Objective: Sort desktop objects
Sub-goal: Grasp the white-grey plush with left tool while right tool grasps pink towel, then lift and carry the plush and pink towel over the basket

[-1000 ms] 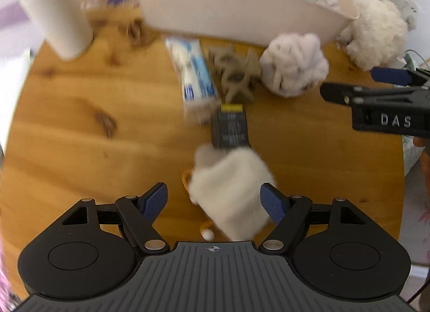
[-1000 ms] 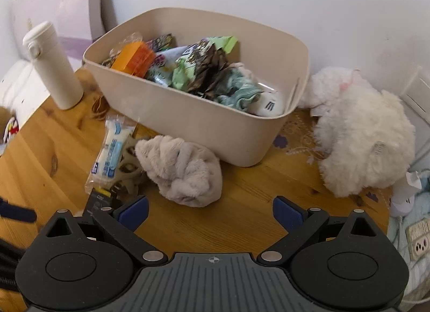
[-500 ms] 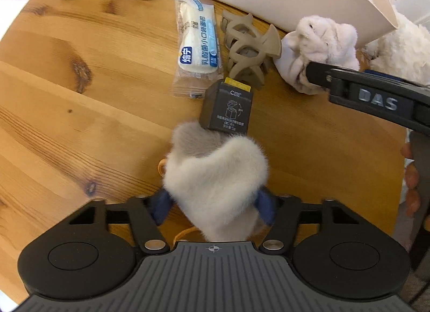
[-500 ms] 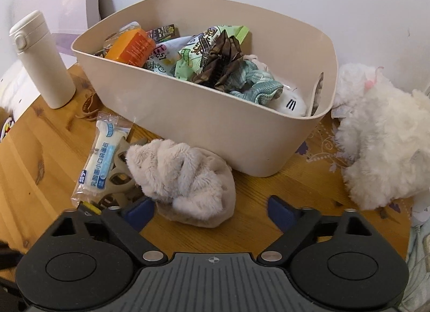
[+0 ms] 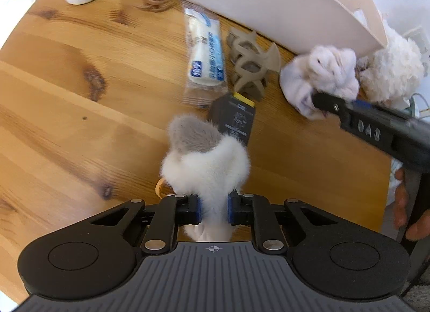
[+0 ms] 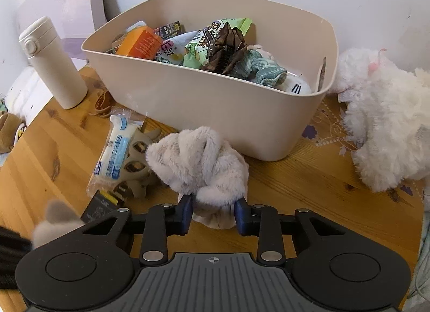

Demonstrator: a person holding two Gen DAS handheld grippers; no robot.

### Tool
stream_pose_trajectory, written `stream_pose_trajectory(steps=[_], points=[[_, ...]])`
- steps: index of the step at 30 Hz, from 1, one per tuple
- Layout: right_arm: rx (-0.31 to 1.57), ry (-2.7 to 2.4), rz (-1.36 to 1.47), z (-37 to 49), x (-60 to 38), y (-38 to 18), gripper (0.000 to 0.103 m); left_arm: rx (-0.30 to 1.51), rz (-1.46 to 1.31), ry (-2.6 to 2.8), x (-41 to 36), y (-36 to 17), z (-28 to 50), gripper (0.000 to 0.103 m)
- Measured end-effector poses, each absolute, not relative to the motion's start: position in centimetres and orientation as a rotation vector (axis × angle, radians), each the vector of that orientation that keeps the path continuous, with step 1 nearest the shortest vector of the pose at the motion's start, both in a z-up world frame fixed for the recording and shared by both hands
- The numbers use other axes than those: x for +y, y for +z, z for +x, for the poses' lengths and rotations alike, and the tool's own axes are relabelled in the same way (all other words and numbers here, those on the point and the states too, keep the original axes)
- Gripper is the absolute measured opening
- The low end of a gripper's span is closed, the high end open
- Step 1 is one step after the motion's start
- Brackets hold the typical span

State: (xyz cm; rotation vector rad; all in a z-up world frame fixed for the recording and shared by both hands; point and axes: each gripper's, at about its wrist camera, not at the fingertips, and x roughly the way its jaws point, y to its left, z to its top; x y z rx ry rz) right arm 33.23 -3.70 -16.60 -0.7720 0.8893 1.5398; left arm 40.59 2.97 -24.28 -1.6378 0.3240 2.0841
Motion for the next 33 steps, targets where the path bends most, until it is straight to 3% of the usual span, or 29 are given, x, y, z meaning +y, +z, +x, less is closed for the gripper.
stream_pose_trajectory(steps=[16,33], points=[[0.827,1.556,-0.734,34.4,-6.8,-13.4,0.022,0.401,-1.503,2.159,1.5,-20.6,39.2,0.016],[0.734,1.579,-0.614,35.7,-7.7,-7.3,0.021,0.456,-1.230,2.133,5.1,-14.3,38.9,0.016]])
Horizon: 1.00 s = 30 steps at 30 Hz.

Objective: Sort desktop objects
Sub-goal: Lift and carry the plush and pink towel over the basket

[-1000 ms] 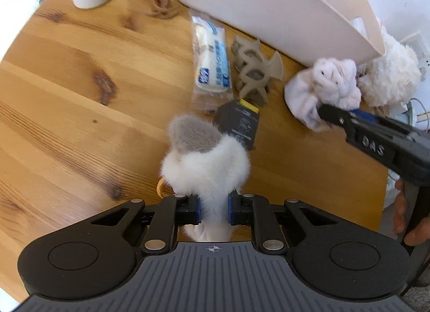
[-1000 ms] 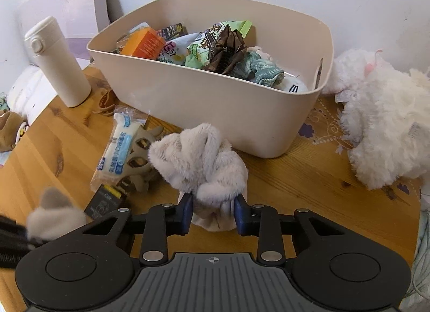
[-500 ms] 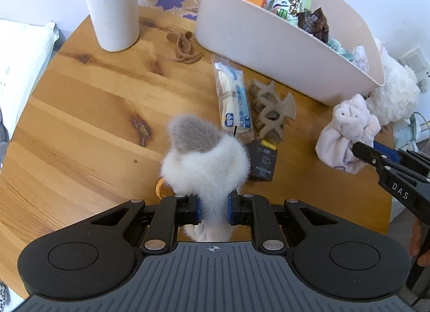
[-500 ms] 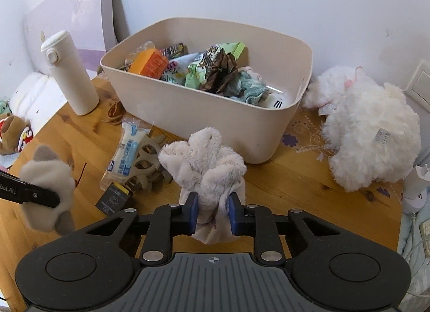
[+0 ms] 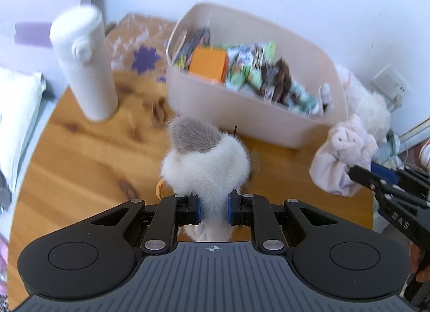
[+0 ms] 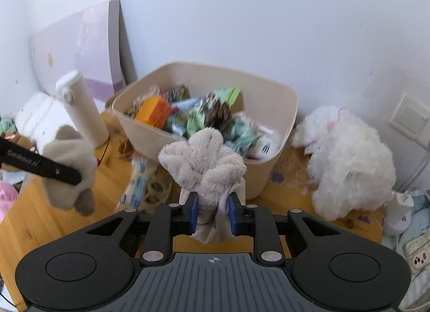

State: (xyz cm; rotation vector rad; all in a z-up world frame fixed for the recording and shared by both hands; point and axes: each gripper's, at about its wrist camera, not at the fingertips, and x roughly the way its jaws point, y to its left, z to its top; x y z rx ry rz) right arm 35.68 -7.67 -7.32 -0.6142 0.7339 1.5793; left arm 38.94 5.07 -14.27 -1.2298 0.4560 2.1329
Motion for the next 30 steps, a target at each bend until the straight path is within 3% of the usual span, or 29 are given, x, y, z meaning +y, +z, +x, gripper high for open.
stream_pose_trajectory(steps=[15,30], points=[[0.654,1.536,-0.476,37.1,-4.4,-2.8,0.021,0.492,-1.003,2.112,11.0,-8.4,34.4,0.016],[0.689,1.417,-0.504,36.3,3.0,-5.6,0.022,0.677,-0.949,2.076,19.7,-11.4,31.4,0.016]])
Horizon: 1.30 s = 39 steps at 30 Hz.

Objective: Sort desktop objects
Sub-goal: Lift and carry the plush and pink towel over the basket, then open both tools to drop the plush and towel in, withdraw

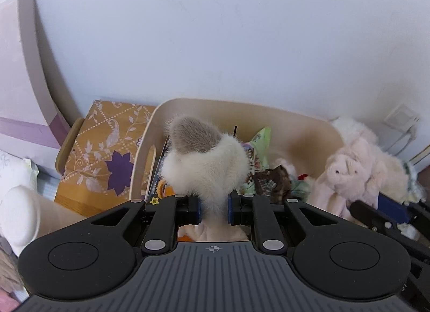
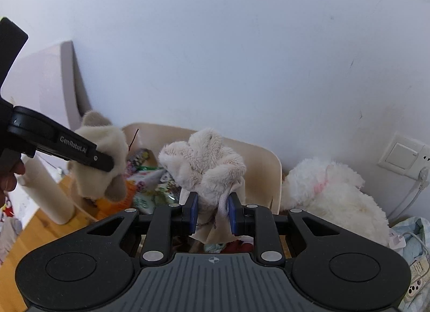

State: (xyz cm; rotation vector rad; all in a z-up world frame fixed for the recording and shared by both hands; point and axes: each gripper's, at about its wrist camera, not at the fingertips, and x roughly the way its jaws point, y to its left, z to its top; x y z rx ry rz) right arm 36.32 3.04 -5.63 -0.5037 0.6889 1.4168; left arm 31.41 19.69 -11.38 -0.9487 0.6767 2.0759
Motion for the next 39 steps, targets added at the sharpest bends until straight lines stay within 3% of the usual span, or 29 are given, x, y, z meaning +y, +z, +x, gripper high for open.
stream_pose_trajectory(steps=[5,8,9,10,11,13,23,29,39], points=[[0.808,1.370,-0.518,37.2,4.7,-8.6,0.022,0.712,-0.962,2.083,20.3,-13.6,30.7,0.017],[0.831,1.345,-0.535,37.3,5.2,-9.8,0.030,0.721,-0.961,2.060,20.4,-14.2,30.6,0.022],[0.830,1.335,-0.532,37.3,5.2,-10.0,0.043,0.724,-0.946,2.062,20.4,-14.2,30.6,0.026],[0.829,1.330,-0.528,37.3,5.2,-10.0,0.049,0.730,-0.924,2.067,20.3,-14.2,30.7,0.038],[0.827,1.328,-0.527,37.2,5.1,-10.0,0.051,0.740,-0.891,2.077,20.2,-14.1,30.7,0.052],[0.822,1.331,-0.535,36.8,5.0,-9.9,0.060,0.761,-0.841,2.099,19.8,-14.0,30.8,0.068],[0.785,1.330,-0.505,35.2,3.1,-8.9,0.096,0.769,-0.846,1.994,17.3,-13.0,30.4,0.070],[0.739,1.316,-0.401,34.2,-0.1,-7.9,0.103,0.803,-0.802,1.917,14.3,-11.7,30.9,0.070],[0.783,1.285,-0.363,29.7,-5.7,-9.7,0.103,0.912,-0.779,1.870,9.6,-13.1,29.8,0.071]])
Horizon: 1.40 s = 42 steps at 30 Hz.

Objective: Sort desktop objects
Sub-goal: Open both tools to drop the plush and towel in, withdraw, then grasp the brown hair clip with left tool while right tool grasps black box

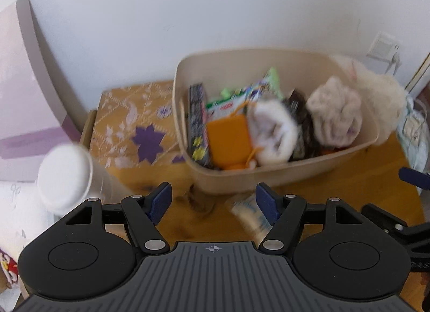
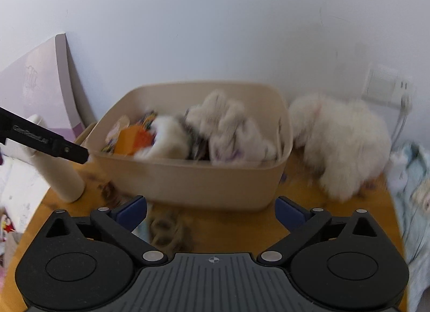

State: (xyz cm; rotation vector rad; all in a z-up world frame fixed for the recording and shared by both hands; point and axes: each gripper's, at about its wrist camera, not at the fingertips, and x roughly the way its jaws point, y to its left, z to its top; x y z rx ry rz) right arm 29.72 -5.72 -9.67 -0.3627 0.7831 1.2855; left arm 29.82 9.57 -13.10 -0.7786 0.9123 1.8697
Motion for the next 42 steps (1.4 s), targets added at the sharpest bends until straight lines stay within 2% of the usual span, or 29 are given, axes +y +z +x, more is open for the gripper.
stream_pose_trajectory(steps=[5,15,23,28,32,35,39,41,42], points=[[0.841,1.241,-0.294,27.8,-7.7,-11.4,0.103,0.914,-0.829,1.881,8.2,-15.6,27.9,0.071],[0.910,1.243,-0.407,24.6,-8.5,-15.8,0.102,0.856,-0.878,1.929,8.1,-20.1,25.2,0.071],[0.911,1.279,-0.491,22.6,-7.4,-17.9,0.087,0.878,-0.822,1.948,9.8,-22.7,24.9,0.070],[0.941,1.276,-0.527,22.0,-6.4,-19.4,0.073,0.917,-0.799,1.961,10.3,-24.0,24.4,0.070],[0.942,1.273,-0.540,21.8,-6.0,-19.9,0.065,0.914,-0.795,1.953,10.5,-24.5,23.9,0.060],[0.933,1.274,-0.549,21.8,-5.8,-19.9,0.060,0.907,-0.788,1.940,10.5,-24.6,23.7,0.059],[0.917,1.271,-0.560,22.0,-5.7,-19.9,0.040,0.909,-0.756,1.915,10.7,-24.6,23.9,0.049],[0.914,1.267,-0.561,22.2,-5.7,-19.9,0.034,0.913,-0.736,1.894,10.8,-24.6,24.2,0.037],[0.914,1.264,-0.559,22.2,-5.8,-19.8,0.031,0.917,-0.730,1.884,10.8,-24.7,24.3,0.037]])
